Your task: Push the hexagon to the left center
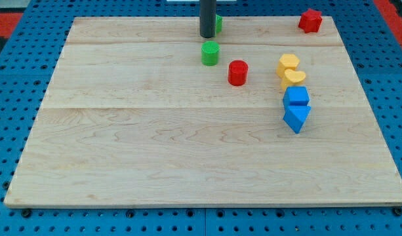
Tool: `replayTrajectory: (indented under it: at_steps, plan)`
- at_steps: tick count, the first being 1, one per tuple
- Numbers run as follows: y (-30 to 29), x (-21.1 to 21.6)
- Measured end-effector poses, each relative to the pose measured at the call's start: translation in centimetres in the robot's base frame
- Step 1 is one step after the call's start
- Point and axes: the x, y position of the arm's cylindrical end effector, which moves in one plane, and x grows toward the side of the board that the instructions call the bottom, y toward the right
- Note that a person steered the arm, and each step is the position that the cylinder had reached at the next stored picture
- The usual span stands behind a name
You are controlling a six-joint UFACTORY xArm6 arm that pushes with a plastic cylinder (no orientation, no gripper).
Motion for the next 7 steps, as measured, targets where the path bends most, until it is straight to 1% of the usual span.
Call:
replayTrajectory:
  at_steps: [1, 2, 4, 5, 6, 7]
  plan:
    - [0.1, 0.2]
    - [2.0, 1.4]
    - [8.9, 1.9]
    - [13.3, 2.7]
    - [16.2, 4.9]
    - [17.3, 7.0]
